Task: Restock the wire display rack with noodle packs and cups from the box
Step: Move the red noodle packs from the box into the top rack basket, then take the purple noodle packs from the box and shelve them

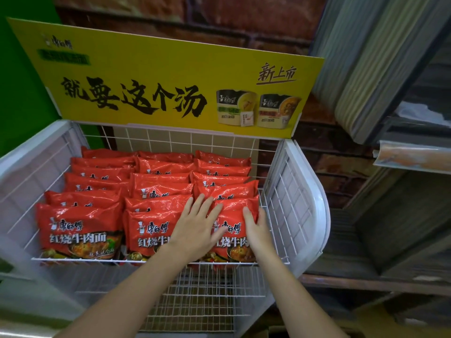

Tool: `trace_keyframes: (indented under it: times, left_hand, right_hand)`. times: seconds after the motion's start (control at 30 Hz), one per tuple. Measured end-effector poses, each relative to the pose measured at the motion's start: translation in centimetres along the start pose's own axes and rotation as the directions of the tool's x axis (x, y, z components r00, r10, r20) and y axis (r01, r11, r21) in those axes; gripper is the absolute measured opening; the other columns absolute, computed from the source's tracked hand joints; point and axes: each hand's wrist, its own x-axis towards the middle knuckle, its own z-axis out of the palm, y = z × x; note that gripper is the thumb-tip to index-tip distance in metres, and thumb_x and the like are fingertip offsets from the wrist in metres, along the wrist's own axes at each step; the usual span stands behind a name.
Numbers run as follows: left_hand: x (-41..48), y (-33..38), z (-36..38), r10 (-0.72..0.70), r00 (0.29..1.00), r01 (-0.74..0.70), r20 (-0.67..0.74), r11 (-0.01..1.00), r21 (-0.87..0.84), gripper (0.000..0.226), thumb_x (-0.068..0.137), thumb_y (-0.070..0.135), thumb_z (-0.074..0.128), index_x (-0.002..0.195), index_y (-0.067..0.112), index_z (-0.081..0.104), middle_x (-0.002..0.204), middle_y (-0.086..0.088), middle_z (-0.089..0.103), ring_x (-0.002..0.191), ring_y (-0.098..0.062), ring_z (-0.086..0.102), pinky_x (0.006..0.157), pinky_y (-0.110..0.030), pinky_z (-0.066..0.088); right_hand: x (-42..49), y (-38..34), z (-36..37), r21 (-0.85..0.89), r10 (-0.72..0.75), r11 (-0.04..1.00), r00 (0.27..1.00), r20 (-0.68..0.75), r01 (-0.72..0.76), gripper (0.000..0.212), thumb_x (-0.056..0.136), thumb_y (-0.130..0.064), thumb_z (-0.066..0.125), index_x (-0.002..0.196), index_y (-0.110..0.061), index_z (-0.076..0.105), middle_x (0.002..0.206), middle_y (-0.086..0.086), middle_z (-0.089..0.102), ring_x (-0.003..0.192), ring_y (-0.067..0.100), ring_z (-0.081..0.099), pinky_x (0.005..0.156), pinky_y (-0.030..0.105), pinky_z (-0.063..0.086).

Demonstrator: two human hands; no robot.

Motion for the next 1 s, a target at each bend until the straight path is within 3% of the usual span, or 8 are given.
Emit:
trace_keyframes:
  times: [0.13, 0.3, 0.4, 0.47, 0.57, 0.67, 0.8, 1.0]
  left_hand:
    - [0.0, 0.9, -1.9, -0.043, 0.998, 0.038, -0.037, 0.991, -0.129, 0.067, 0.098, 0.056, 0.015, 0.154, 0.019, 0.017, 0.162, -0.005, 0.014, 0.151, -0.020, 0.001, 0.121, -0.039, -0.002]
    - [-0.5, 1.1, -3.6, -0.008, 0.996, -0.010, -0.084, 0.977, -0.215, 0.056, 0.103, 0.043, 0.026, 0.152, 0.016, 0.025, 0.161, -0.007, 0.019, 0.150, -0.021, 0.006, 0.121, -0.038, 0.004]
    - [-1.5, 1.4, -4.5, 0.036, 0.986, -0.088, -0.163, 0.942, -0.324, 0.050, 0.103, 0.035, 0.037, 0.145, 0.009, 0.039, 0.151, -0.012, 0.037, 0.144, -0.025, 0.027, 0.118, -0.036, 0.020]
    - [-2.3, 1.8, -4.9, 0.068, 0.971, -0.153, -0.231, 0.916, -0.371, 0.043, 0.101, 0.029, 0.043, 0.138, 0.006, 0.048, 0.140, -0.011, 0.049, 0.133, -0.024, 0.042, 0.110, -0.033, 0.032]
    - [-3.3, 2.4, -4.9, 0.092, 0.965, -0.195, -0.244, 0.876, -0.441, 0.038, 0.100, 0.027, 0.044, 0.132, 0.008, 0.052, 0.132, -0.006, 0.054, 0.125, -0.023, 0.046, 0.103, -0.036, 0.038]
    - [-4.4, 3.3, -4.4, 0.115, 0.957, -0.240, -0.266, 0.828, -0.506, 0.034, 0.100, 0.026, 0.043, 0.128, 0.009, 0.055, 0.126, -0.006, 0.057, 0.120, -0.025, 0.049, 0.099, -0.039, 0.041]
    - [-5.9, 6.1, -4.1, 0.141, 0.952, -0.280, -0.272, 0.763, -0.583, 0.033, 0.099, 0.025, 0.043, 0.124, 0.009, 0.057, 0.121, -0.008, 0.059, 0.115, -0.026, 0.049, 0.098, -0.037, 0.039]
    - [-7.8, 12.9, -2.6, 0.197, 0.945, -0.320, -0.260, 0.714, -0.623, 0.026, 0.099, 0.019, 0.046, 0.119, 0.009, 0.060, 0.114, -0.009, 0.059, 0.111, -0.024, 0.051, 0.094, -0.035, 0.040]
  right_hand:
    - [-0.3, -1.3, -0.8, 0.026, 0.020, 1.000, 0.995, -0.102, -0.017, 0.056, 0.096, -0.057, 0.045, 0.143, -0.030, 0.030, 0.121, 0.005, 0.062, 0.092, 0.019, 0.068, 0.077, 0.040, 0.059]
    - [-2.8, -2.0, -0.5, -0.099, -0.054, 0.995, 0.970, -0.238, 0.031, 0.063, 0.095, -0.059, 0.042, 0.148, -0.028, 0.029, 0.134, 0.006, 0.056, 0.109, 0.021, 0.062, 0.088, 0.041, 0.055]
    - [-5.2, -2.3, -0.4, -0.119, -0.094, 0.991, 0.954, -0.284, 0.062, 0.057, 0.099, -0.051, 0.041, 0.148, -0.023, 0.032, 0.138, 0.005, 0.052, 0.116, 0.020, 0.058, 0.083, 0.031, 0.049]
    - [-7.0, -2.3, -0.1, -0.129, -0.138, 0.987, 0.938, -0.318, 0.101, 0.047, 0.101, -0.045, 0.041, 0.142, -0.022, 0.040, 0.135, 0.003, 0.056, 0.114, 0.016, 0.059, 0.088, 0.032, 0.050]
    - [-9.5, -1.9, 0.2, -0.087, -0.182, 0.983, 0.909, -0.374, 0.160, 0.026, 0.102, -0.033, 0.044, 0.125, -0.023, 0.052, 0.118, -0.002, 0.063, 0.106, 0.012, 0.062, 0.096, 0.037, 0.051]
    - [-12.1, -1.2, 0.1, -0.086, -0.193, 0.981, 0.885, -0.423, 0.173, 0.014, 0.102, -0.029, 0.045, 0.113, -0.028, 0.053, 0.105, -0.009, 0.062, 0.099, 0.007, 0.061, 0.092, 0.031, 0.052]
    - [-15.0, 0.4, -1.7, -0.038, -0.153, 0.987, 0.869, -0.470, 0.153, 0.012, 0.101, -0.033, 0.046, 0.105, -0.036, 0.056, 0.100, -0.012, 0.063, 0.098, 0.010, 0.064, 0.093, 0.042, 0.053]
    - [-18.4, 4.0, -7.3, 0.004, -0.098, 0.993, 0.826, -0.555, 0.121, 0.013, 0.101, -0.033, 0.044, 0.098, -0.036, 0.057, 0.099, -0.002, 0.067, 0.083, 0.007, 0.068, 0.076, 0.035, 0.057]
